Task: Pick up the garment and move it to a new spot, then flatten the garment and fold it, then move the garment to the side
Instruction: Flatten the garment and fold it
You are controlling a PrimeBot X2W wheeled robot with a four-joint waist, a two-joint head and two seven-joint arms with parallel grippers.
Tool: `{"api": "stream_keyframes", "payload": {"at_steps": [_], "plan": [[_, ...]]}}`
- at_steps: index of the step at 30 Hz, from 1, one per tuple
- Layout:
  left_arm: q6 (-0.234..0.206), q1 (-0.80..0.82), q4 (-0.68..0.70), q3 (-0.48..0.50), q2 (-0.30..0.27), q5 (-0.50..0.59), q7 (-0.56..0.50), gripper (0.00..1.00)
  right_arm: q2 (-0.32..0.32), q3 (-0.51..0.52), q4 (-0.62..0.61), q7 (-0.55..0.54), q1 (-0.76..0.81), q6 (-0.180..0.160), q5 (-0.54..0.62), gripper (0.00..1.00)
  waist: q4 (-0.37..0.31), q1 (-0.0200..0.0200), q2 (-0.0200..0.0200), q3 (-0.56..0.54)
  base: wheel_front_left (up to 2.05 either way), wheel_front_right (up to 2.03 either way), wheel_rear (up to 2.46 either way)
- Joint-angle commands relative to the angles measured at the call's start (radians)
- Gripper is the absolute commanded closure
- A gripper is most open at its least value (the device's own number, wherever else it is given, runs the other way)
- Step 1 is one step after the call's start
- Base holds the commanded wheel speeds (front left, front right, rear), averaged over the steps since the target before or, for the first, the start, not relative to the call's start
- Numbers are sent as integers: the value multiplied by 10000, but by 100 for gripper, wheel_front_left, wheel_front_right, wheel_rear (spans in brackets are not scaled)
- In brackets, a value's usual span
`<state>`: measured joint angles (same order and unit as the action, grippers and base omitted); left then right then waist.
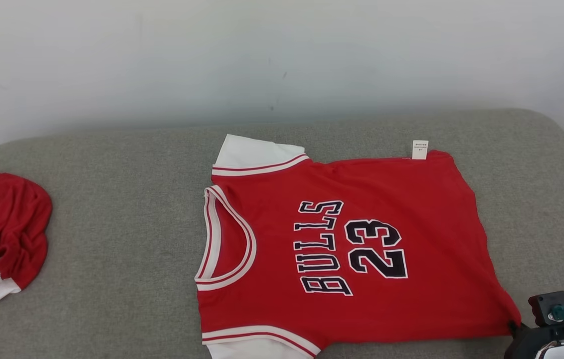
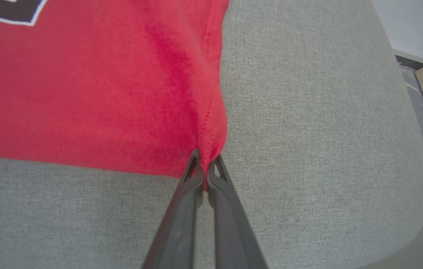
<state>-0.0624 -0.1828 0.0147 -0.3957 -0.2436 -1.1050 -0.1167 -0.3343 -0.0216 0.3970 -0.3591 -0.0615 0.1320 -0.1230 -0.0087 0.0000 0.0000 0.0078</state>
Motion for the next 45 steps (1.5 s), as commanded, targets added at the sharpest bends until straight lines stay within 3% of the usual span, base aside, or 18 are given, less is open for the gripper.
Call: {"api": "stream_keyframes", "payload": {"at_steps": [1, 8, 19, 28, 45], "plan": [[32, 265, 54, 140, 132, -41, 217, 100, 18, 65, 51, 102, -176, -27, -8, 100, -30, 0, 0, 51, 0, 0, 0], [295, 1650, -129, 388, 792, -28, 741, 100, 153, 89, 278, 368, -863, -27, -151, 100, -47, 0, 0, 228, 0, 0, 0], [-41, 4076, -1753, 707, 1391, 446, 1477, 100, 249, -443, 763, 490, -2186, -27, -376, 100, -268, 0, 0, 804, 0, 0, 0], [-258, 5722, -3368, 781, 1500, 1018, 2059, 100, 517, -122, 1425, 860, -3203, -27, -724, 100, -384, 0, 0, 1445, 0, 0, 0], [191, 7438, -5003, 708, 1531, 1357, 2562, 100, 856, 95, 2317, 1448, -4194, -27, -219, 100, -414, 0, 0, 1839, 0, 0, 0]]}}
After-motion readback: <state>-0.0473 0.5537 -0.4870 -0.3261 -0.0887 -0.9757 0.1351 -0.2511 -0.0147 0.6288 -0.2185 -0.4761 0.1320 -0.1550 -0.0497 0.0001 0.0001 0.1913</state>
